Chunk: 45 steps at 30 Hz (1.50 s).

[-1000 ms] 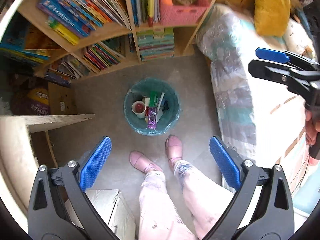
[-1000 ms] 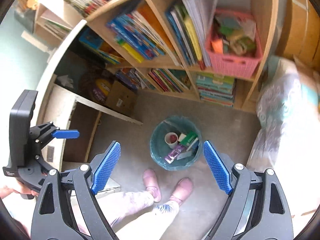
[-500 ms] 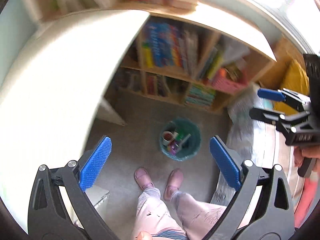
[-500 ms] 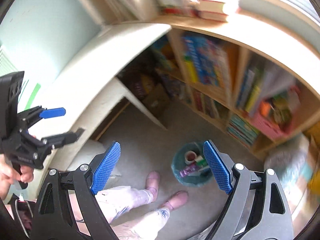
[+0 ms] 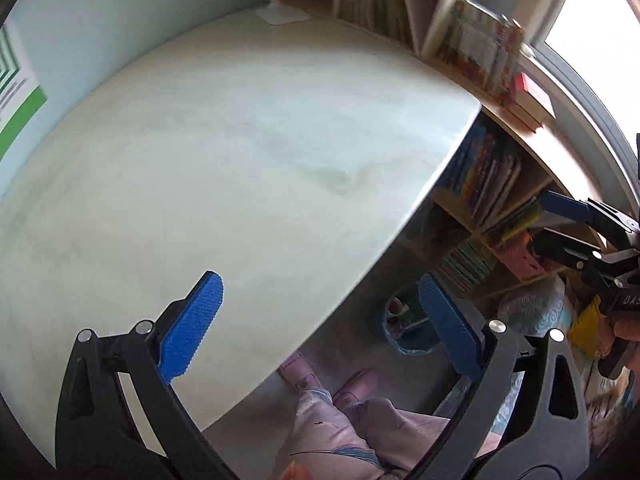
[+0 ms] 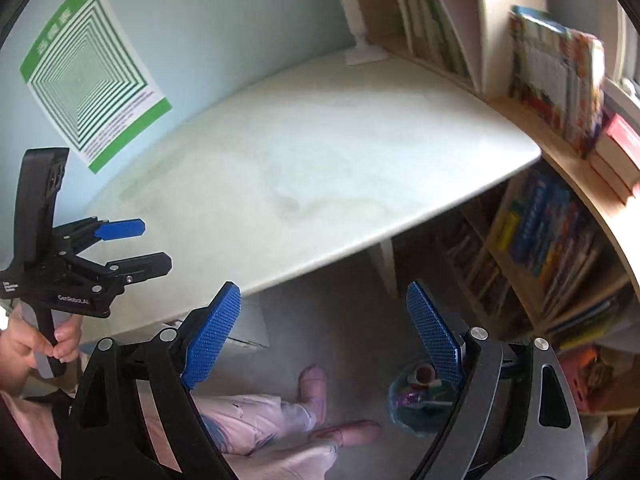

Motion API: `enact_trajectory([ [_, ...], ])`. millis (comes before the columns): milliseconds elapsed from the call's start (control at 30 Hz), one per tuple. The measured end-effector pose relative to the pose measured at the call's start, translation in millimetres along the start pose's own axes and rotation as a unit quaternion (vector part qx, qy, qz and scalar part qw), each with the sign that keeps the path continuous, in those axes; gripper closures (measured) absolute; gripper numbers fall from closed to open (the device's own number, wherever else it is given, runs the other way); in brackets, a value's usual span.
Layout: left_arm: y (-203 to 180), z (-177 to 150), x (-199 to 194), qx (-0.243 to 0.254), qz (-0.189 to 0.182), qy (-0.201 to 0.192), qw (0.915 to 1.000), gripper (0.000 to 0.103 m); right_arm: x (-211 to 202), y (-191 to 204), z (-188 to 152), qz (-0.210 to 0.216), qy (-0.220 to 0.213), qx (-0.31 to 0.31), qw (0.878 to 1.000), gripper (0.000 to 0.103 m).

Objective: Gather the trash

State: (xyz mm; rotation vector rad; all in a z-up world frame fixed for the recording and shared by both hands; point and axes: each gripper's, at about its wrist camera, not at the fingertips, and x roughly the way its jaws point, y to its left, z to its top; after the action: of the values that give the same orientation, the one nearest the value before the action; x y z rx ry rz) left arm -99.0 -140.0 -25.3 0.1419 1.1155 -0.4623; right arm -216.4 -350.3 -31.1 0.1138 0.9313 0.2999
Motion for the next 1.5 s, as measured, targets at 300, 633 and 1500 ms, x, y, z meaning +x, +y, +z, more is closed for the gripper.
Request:
enact_trajectory([
  [300, 124, -25, -33, -0.146, 0.069, -0.039, 0.9861, 0.007, 67, 103, 60, 0.068, 0.014, -0.094, 0.993, 0.017],
  [633, 188, -60, -65, -0.228, 0.141, -0.077, 0.9604, 0.007, 119, 192, 99, 0.13, 0.04, -0.186, 0.973, 0.017],
  [1500, 266, -100, -76, -0.341, 0.216, -0.115, 0.9077, 0.007, 153, 254, 131, 0.18, 0.049, -0.258, 0.948, 0.017],
])
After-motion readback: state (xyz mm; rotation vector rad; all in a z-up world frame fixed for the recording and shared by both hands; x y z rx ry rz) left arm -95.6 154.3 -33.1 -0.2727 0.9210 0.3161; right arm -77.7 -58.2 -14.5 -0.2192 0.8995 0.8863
